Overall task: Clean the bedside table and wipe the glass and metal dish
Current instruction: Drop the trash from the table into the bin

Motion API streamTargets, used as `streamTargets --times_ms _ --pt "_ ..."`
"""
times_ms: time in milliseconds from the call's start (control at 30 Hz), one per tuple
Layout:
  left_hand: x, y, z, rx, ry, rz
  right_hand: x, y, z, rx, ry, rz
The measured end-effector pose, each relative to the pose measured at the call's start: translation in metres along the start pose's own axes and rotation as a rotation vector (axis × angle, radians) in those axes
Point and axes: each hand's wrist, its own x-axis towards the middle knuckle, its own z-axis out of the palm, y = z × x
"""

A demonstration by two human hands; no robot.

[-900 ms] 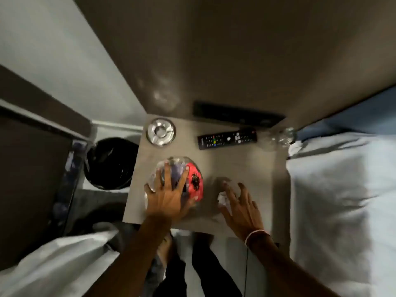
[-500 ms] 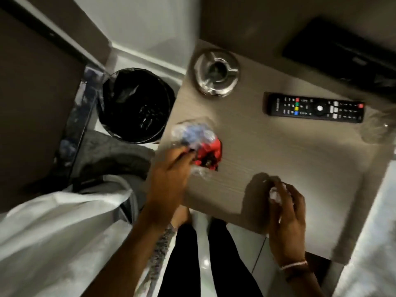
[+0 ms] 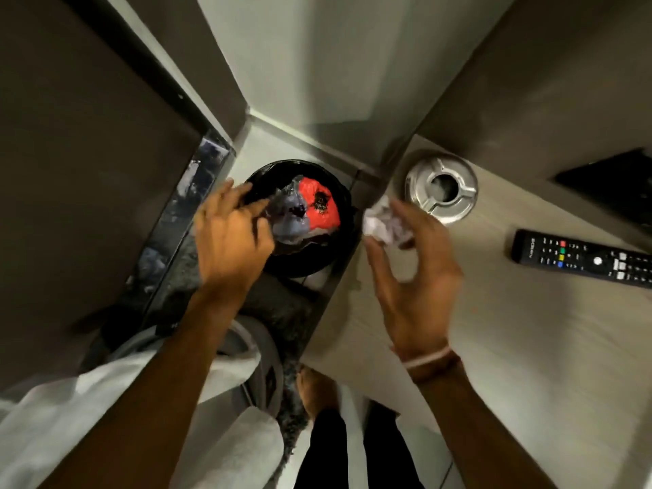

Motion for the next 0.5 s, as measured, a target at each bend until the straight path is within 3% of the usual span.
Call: streamTargets --times_ms 100,167,233,300,367,433,500 --pt "-0.012 -0.011 -0.026 0.003 0.060 -0.014 0.025 -0.007 0.044 -0.144 -0.360 0.069" --pt "-0.019 -0.009 -0.035 0.002 0.092 0.002 0.029 -0.004 0.057 -0.298 -0.495 0.058" --pt "-0.023 0.000 -0.038 -0.017 0.137 0.070 0.030 0.002 0.047 -0.333 -0.414 0.054" --pt "-0.024 0.023 -0.034 -0.057 0.170 0.224 0.029 0.018 0.014 -0.302 -0.214 0.070" --pt "-0.021 0.057 -0.026 -0.088 0.100 0.391 0.026 0.045 -0.030 -0.337 -0.096 0.118" --pt "-0.013 0.104 -0.013 -0.083 -0.082 0.481 0.028 0.084 -0.084 -0.456 -0.095 0.266" --pt "-0.002 0.149 0.002 0.012 -0.237 0.538 0.038 0.117 -0.128 -0.553 -0.223 0.490"
